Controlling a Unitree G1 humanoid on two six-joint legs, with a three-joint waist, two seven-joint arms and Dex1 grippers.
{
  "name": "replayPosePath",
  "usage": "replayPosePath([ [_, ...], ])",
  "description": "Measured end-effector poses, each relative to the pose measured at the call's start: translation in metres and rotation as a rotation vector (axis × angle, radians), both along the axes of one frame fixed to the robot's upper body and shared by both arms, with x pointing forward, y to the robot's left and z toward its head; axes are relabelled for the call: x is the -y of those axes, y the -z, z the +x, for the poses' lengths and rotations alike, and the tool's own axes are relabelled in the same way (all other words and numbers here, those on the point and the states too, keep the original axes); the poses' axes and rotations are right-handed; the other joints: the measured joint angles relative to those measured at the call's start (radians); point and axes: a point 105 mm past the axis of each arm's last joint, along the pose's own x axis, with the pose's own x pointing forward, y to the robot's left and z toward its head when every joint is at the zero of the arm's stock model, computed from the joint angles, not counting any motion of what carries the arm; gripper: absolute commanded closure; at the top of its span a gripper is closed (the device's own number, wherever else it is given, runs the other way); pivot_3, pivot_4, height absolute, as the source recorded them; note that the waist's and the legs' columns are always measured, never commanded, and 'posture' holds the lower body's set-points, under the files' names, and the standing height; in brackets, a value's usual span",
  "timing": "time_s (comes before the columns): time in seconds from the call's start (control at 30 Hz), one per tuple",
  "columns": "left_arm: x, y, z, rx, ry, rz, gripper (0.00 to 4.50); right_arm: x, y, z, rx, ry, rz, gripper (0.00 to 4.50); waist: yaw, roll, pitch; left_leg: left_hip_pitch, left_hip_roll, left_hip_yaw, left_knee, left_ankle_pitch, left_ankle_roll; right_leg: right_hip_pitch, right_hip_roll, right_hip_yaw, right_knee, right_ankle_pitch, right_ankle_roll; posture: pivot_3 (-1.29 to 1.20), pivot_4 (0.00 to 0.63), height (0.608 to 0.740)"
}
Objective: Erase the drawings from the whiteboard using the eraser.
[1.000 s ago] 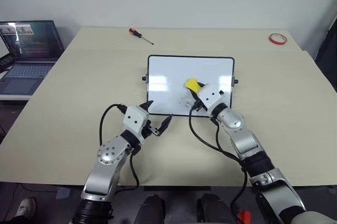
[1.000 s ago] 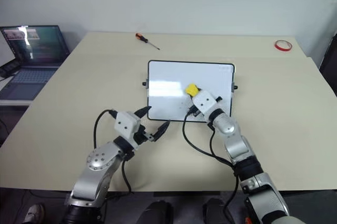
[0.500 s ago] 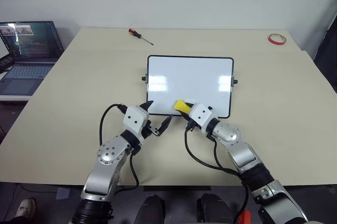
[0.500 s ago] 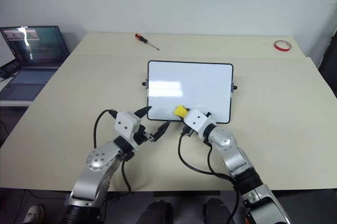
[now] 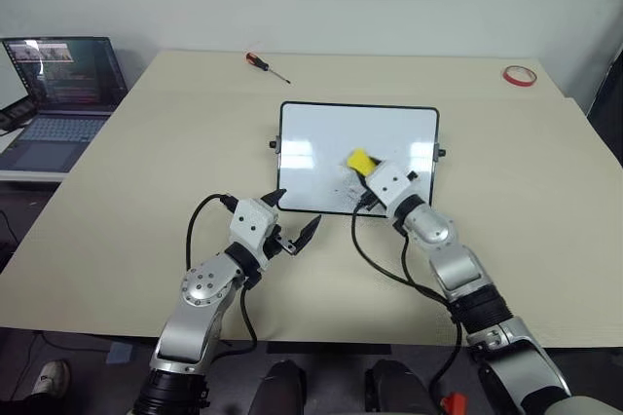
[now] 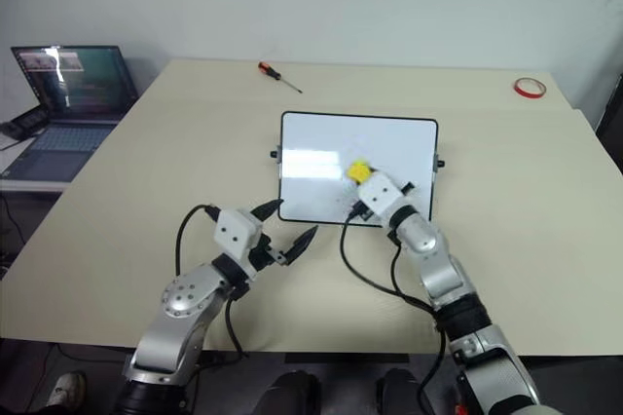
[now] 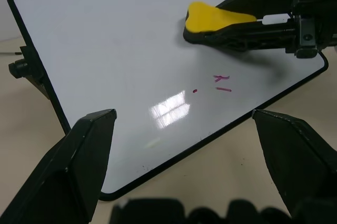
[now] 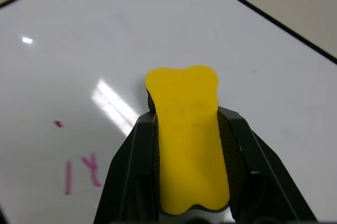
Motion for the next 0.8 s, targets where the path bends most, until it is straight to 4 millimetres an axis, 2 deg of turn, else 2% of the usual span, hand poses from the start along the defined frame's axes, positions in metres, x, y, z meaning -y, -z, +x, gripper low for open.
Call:
replayPosePath([
  [0.17,0.002,-0.003,0.002,0.008,0.008,0.001,0.0,0.003,0.007,-0.009,-0.02,-0.021,-0.014,3.31,-0.001,0.0,0.0,0.0,0.0,0.0,0.0,0.0,0.0,0.0,0.0,0.0,0.0,0.0,0.0,0.0,0.15,0.74],
  [0.37,0.003,-0.003,0.003,0.008,0.015,0.002,0.0,-0.005,0.041,-0.042,-0.149,-0.192,-0.139,3.31,-0.008,0.0,0.0,0.001,0.001,0.001,0.0,0.0,0.0,0.0,0.0,0.001,0.0,0.0,0.0,0.0,0.15,0.74],
  [0.47,0.003,-0.002,0.004,0.004,0.016,0.003,0.0,-0.009,0.048,-0.047,-0.18,-0.22,-0.157,3.31,-0.011,0.0,0.0,0.001,0.001,0.001,0.0,0.0,0.0,0.0,0.001,0.001,0.001,0.0,0.0,0.0,0.15,0.74],
  [0.63,0.002,0.0,0.005,-0.002,0.013,0.006,0.0,-0.013,0.043,-0.041,-0.159,-0.19,-0.131,3.31,-0.012,0.0,0.0,0.001,0.001,0.001,0.0,0.0,0.0,0.0,0.001,0.001,0.001,0.0,0.0,0.0,0.15,0.74],
  [0.73,0.002,-0.001,0.006,0.004,0.014,0.007,0.0,-0.009,0.025,-0.024,-0.086,-0.114,-0.106,3.31,-0.01,0.0,0.0,0.001,0.0,0.001,0.0,0.0,0.0,0.0,0.001,0.001,0.002,0.0,0.0,0.0,0.15,0.74],
  [0.8,0.002,-0.002,0.006,0.005,0.014,0.007,0.0,0.001,0.008,-0.011,-0.026,-0.037,-0.082,3.31,-0.006,0.0,0.0,0.001,0.0,0.001,0.0,0.0,0.0,0.0,0.001,0.001,0.002,0.0,0.0,0.0,0.15,0.74],
])
